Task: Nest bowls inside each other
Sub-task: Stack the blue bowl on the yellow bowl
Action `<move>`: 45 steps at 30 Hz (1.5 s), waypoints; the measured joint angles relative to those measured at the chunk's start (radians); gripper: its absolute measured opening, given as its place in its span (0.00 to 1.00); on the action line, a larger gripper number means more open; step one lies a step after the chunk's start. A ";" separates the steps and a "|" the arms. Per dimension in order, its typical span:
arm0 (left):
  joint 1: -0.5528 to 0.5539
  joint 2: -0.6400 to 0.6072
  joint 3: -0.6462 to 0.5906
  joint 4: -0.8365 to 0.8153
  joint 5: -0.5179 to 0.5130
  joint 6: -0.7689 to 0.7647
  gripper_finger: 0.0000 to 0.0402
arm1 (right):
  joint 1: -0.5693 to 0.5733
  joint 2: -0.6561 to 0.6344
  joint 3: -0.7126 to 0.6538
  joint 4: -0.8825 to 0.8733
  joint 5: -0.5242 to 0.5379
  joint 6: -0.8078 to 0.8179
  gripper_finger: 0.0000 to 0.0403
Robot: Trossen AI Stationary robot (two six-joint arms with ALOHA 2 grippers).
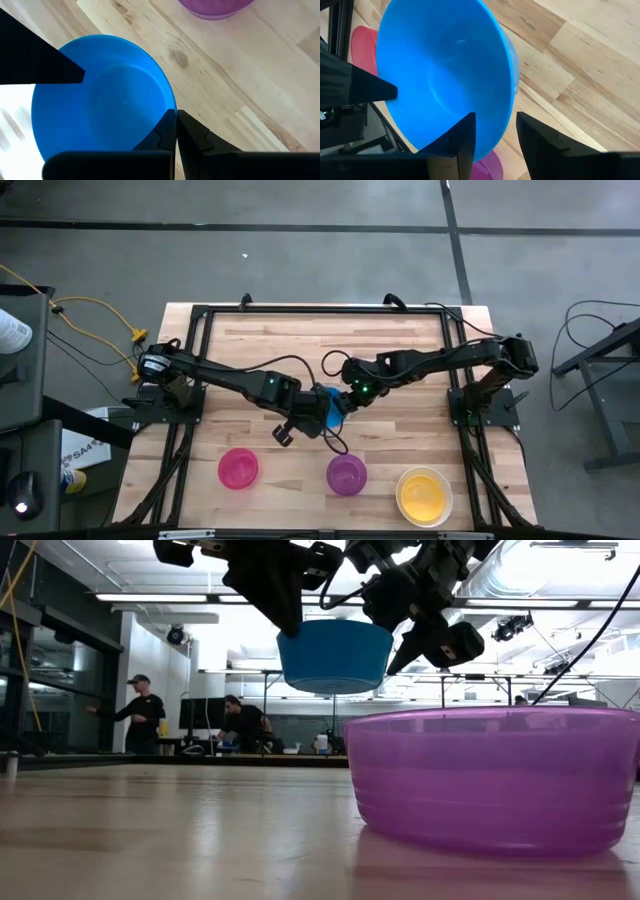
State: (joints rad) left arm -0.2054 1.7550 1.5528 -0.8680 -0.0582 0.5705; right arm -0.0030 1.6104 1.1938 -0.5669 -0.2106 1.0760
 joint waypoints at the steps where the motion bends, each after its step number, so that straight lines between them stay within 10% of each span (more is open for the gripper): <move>1: 0.000 0.000 0.000 0.000 0.005 0.000 0.00 | 0.000 0.000 0.000 -0.001 -0.001 0.000 0.33; 45: 0.000 -0.007 0.000 0.031 0.082 0.067 0.15 | 0.000 -0.002 -0.001 0.000 -0.053 -0.041 0.01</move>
State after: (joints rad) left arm -0.2058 1.7475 1.5528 -0.8370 0.0241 0.6379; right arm -0.0029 1.6085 1.1927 -0.5665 -0.2636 1.0354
